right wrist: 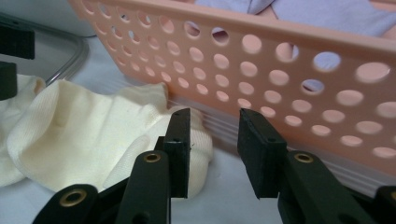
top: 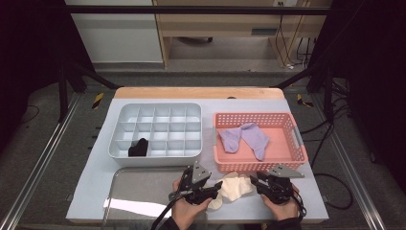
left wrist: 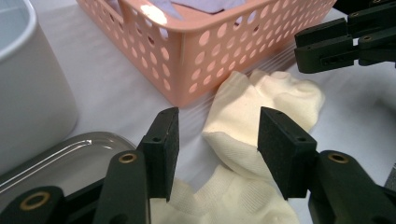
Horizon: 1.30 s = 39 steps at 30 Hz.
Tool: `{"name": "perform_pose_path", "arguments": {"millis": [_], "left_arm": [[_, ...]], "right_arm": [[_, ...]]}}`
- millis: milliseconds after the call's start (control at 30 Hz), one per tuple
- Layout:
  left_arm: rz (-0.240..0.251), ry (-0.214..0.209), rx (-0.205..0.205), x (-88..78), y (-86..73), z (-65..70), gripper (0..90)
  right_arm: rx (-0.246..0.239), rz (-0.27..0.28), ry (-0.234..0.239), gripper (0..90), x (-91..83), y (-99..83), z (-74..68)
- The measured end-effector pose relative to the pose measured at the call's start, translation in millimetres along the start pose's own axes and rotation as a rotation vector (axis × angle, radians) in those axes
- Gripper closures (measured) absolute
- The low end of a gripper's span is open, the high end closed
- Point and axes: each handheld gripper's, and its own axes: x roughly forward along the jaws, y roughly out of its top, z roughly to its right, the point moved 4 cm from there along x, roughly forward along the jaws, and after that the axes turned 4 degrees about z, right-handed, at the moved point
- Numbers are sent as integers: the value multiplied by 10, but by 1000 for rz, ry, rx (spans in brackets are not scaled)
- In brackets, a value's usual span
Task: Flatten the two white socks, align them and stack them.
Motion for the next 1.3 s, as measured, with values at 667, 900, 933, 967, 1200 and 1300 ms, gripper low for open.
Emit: {"name": "perform_pose_path", "arguments": {"millis": [667,900,933,967,1200,1300], "left_arm": [[-71,-22,-20,167,-142,36,672],[-65,-21,-28,132,-136,50,681],[-66,-26,-26,120,-135,56,644],[-63,-31,-28,105,-134,67,626],[-75,-24,-37,82,-170,129,545],[-95,-15,-51,97,-206,127,579]], "right_arm": [[-21,-114,43,900,46,-115,-68],[-22,-67,11,789,-1,-88,-50],[-17,-63,13,760,12,-88,-49],[-17,-62,11,737,22,-90,-47],[-25,-98,21,748,114,-145,-56],[-22,-103,19,794,113,-145,-77]]}}
